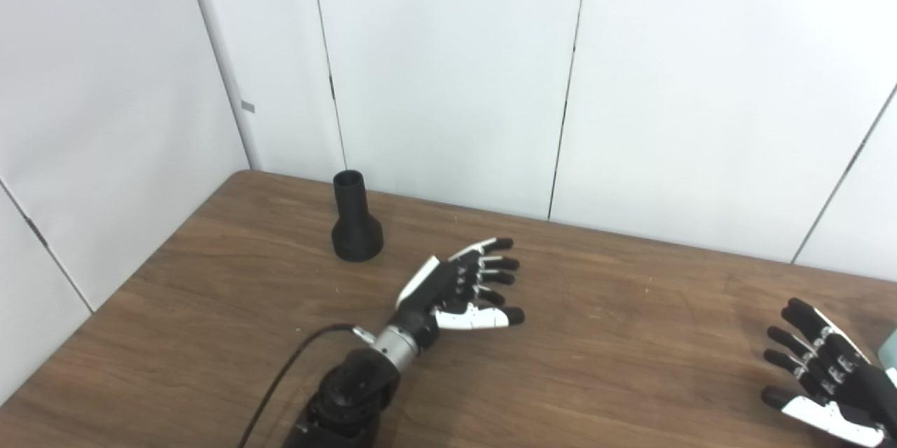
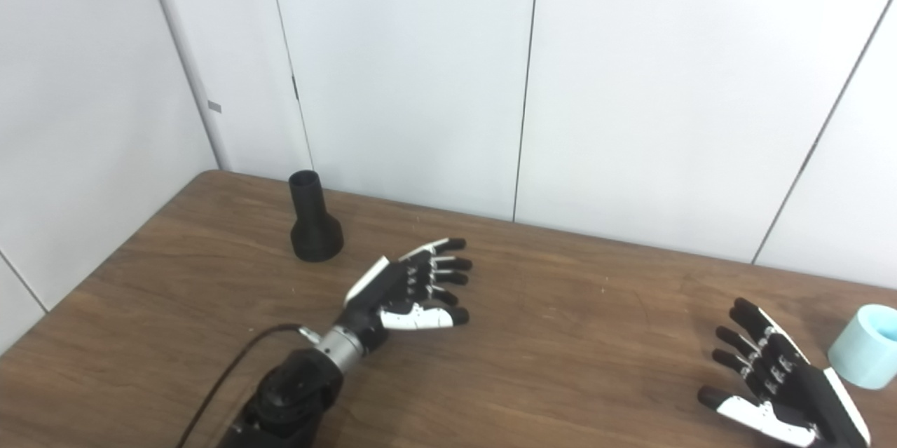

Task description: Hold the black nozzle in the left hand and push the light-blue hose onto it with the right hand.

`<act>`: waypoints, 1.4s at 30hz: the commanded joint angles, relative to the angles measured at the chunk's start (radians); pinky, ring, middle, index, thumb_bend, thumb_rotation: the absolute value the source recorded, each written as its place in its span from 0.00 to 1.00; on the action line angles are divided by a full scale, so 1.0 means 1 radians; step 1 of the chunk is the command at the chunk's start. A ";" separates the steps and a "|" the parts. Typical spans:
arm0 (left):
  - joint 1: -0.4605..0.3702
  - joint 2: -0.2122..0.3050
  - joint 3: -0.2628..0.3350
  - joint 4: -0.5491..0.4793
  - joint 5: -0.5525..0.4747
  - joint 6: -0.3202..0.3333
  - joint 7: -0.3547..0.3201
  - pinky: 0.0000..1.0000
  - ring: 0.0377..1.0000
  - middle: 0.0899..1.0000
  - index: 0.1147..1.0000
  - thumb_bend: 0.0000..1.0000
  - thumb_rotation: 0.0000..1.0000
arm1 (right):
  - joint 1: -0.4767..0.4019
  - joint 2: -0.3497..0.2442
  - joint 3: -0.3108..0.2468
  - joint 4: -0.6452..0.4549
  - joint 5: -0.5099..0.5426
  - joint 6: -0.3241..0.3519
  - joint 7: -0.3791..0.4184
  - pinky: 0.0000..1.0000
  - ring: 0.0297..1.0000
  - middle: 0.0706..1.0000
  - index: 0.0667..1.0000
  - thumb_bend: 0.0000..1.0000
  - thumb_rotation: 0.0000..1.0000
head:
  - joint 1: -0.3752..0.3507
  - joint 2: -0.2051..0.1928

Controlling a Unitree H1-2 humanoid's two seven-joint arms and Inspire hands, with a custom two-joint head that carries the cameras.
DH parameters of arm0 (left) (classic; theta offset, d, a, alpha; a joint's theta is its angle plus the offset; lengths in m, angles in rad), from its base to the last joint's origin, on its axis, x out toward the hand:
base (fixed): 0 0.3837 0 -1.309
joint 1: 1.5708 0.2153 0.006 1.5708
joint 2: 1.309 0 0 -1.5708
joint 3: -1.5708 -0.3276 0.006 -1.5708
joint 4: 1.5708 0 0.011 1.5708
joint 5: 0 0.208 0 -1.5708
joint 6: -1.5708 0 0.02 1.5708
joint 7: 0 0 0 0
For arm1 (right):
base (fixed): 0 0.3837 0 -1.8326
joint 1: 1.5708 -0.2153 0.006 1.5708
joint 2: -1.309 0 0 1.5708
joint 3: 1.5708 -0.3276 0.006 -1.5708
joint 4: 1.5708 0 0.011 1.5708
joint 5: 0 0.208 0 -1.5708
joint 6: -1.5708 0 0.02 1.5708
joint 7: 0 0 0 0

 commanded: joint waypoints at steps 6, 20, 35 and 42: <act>-0.081 0.084 0.036 -0.160 0.129 -0.014 0.073 0.53 0.67 0.69 0.73 0.73 0.17 | -0.045 -0.023 -0.017 -0.013 0.019 -0.046 0.007 0.80 0.88 0.93 0.90 0.72 0.10 | 0.007 -0.001; -0.173 0.209 0.098 -0.191 0.388 -0.029 0.203 0.62 0.78 0.74 0.73 0.73 0.17 | -0.059 -0.030 -0.021 0.001 0.011 -0.056 0.006 0.76 0.86 0.91 0.89 0.74 0.10 | 0.012 0.000; -0.209 0.268 0.205 -0.151 0.445 0.048 0.317 0.81 0.90 0.83 0.78 0.71 0.16 | -0.069 -0.041 -0.019 0.000 0.005 -0.055 0.001 0.73 0.85 0.90 0.88 0.74 0.11 | 0.022 0.005; -0.209 0.300 0.208 -0.094 0.477 0.047 0.357 0.95 0.98 0.91 0.83 0.76 0.23 | -0.070 -0.042 -0.019 0.000 0.001 -0.060 0.000 0.74 0.86 0.91 0.88 0.73 0.09 | 0.024 0.008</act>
